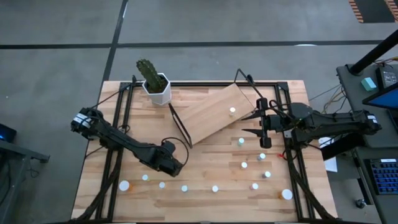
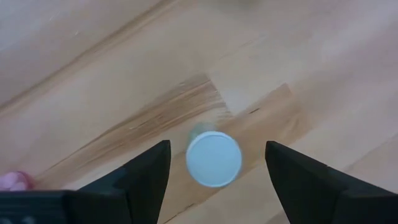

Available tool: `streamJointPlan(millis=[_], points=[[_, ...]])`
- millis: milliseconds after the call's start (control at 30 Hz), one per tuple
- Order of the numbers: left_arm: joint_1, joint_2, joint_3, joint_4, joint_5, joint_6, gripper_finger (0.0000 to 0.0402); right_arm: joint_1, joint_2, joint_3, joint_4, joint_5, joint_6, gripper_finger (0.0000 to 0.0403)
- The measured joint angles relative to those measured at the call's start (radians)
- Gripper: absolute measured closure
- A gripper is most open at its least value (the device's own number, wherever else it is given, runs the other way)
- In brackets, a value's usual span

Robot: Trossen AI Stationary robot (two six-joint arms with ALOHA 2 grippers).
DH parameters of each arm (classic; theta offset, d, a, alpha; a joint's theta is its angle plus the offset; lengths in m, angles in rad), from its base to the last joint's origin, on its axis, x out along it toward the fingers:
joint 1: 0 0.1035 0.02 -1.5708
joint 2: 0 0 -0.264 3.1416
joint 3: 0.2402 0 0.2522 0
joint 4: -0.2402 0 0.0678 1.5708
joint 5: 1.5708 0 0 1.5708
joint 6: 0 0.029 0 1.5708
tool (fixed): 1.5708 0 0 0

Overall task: Pick and place medicine bottles onto shelf by color
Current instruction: Put the green pill bottle on the shelf

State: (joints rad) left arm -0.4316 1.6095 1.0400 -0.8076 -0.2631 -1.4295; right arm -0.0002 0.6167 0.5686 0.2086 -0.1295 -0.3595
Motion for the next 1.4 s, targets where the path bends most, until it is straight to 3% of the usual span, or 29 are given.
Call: streamJointPlan(millis=[467, 700, 800, 933, 1033, 1200, 1400], points=[[0.000, -0.001, -0.002, -0.004, 0.019, -0.005, 0.0291, 0.000, 0.000, 0.000, -0.002, 0.000, 0.000, 0.0243], [0.000, -0.001, 0.008, -0.006, 0.033, 0.007, 0.0305, 0.000, 0.000, 0.000, -0.003, 0.000, 0.000, 0.0243], [0.001, -0.002, 0.043, -0.007, 0.115, 0.106, 0.0301, 0.000, 0.000, 0.000, -0.003, 0.000, 0.000, 0.0243], [0.000, -0.003, 0.157, -0.006, 0.314, 0.284, 0.0301, 0.000, 0.000, 0.000, -0.003, 0.000, -0.002, 0.0243], [0.000, -0.004, 0.264, -0.026, 0.389, 0.317, 0.0301, 0.000, 0.000, 0.000, -0.003, 0.000, -0.004, 0.0243], [0.004, -0.004, 0.454, -0.098, 0.352, 0.337, 0.0300, 0.000, 0.000, 0.000, -0.003, 0.000, -0.007, 0.0243], [0.052, -0.005, 0.612, -0.098, 0.164, 0.486, 0.0300, 0.000, 0.000, 0.000, -0.011, 0.000, -0.007, 0.0243]])
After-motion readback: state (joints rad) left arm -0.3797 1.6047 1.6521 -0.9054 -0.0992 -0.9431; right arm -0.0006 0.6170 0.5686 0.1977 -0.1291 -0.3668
